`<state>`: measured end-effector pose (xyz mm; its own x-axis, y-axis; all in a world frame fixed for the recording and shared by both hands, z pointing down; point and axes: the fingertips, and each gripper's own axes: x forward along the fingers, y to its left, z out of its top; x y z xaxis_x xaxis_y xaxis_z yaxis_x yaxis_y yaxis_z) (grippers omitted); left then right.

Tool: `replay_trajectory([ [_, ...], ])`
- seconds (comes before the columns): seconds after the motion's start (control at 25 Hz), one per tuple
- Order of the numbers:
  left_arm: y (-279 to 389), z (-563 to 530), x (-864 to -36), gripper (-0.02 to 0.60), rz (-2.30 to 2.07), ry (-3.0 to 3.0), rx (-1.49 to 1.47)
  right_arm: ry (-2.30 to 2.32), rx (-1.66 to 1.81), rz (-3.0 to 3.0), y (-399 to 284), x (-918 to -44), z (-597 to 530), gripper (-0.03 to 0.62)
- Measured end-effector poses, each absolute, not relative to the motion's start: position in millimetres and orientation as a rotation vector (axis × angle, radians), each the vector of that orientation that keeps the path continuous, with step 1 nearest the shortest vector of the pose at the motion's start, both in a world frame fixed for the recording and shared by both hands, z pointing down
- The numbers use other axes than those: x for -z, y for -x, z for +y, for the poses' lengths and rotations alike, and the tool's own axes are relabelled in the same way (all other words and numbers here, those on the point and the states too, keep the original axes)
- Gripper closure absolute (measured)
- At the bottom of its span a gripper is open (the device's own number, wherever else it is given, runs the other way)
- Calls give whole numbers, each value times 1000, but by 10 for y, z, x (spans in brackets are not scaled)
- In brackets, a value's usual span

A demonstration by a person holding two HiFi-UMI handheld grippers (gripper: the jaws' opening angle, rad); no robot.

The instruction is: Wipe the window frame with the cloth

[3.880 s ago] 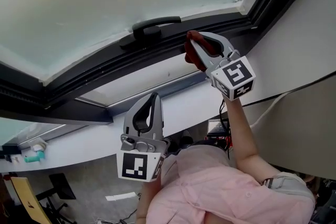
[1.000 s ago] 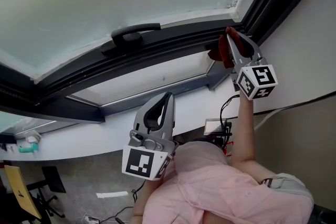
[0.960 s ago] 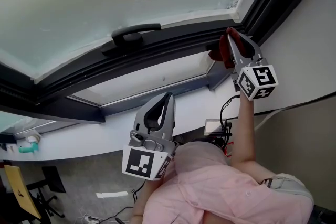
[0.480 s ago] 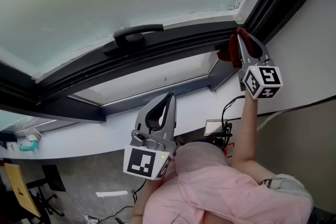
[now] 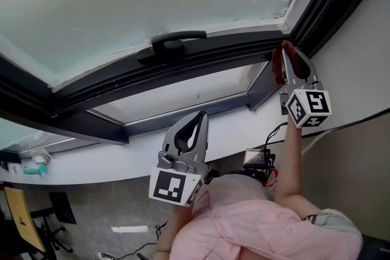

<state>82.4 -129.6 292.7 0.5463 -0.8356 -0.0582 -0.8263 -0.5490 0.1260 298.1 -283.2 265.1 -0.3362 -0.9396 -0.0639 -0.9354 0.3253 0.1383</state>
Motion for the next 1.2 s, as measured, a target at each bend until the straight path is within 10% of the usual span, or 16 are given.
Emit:
replay_trajectory([
  [0.44,468,-695,-2978,584,-1751,-2466,169,-1163,28,-2954,-558,-3014,-2049,533],
  [1.2,1179,-431,-2958,584,-1823,-2410,210,-1299,-3,-2807,-122,-3432,-2340,534],
])
